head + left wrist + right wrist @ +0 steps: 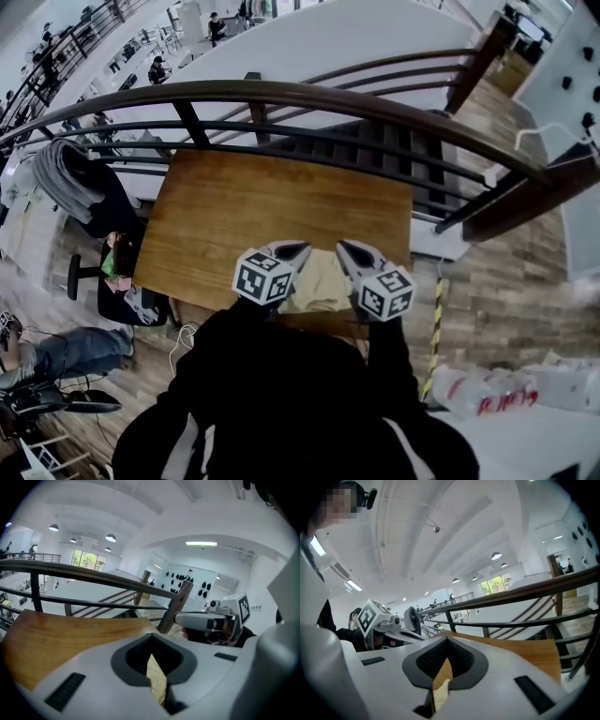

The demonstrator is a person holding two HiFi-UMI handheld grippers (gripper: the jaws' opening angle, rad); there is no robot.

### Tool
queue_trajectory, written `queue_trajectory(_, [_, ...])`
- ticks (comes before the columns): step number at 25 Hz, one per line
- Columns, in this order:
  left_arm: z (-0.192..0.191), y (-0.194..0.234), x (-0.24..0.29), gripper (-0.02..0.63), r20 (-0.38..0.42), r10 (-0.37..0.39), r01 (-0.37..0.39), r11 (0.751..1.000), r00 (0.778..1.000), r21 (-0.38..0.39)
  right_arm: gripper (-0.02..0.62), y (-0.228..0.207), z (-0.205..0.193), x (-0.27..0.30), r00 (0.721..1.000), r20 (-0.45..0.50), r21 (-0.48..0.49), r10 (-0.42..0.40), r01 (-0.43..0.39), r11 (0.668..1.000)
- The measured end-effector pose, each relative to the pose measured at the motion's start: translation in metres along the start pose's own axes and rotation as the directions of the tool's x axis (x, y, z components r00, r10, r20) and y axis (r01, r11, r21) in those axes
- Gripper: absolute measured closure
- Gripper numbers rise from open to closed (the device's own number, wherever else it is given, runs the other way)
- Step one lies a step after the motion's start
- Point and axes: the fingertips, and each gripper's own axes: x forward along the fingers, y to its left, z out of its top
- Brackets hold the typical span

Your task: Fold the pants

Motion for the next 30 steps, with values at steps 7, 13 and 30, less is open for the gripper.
queue_trajectory(7, [0.051,0.000,-0.019,0.603,0.216,0.076,-0.089,0.995,0.973,0.049,0.592,0.002,0.035,-0.005,0.989,0.136,-0.007,-0.065,0.067,0.998])
queue_trajectory(13, [0.072,-0.006,-0.033,0.603,0.330,0.106,-0.136,0.988,0.938,0.069,0.592,0.002,0.054,-0.016,0.975,0.206,-0.019,-0.081,0.087,0.996])
queue_trajectory(30, [0.087,-0.010,-0.055,0.603,0.450,0.173,-0.229,0.971,0.876,0.072,0.592,-0.002,0.079,-0.026,0.951,0.286,-0.047,-0.115,0.134,0.990])
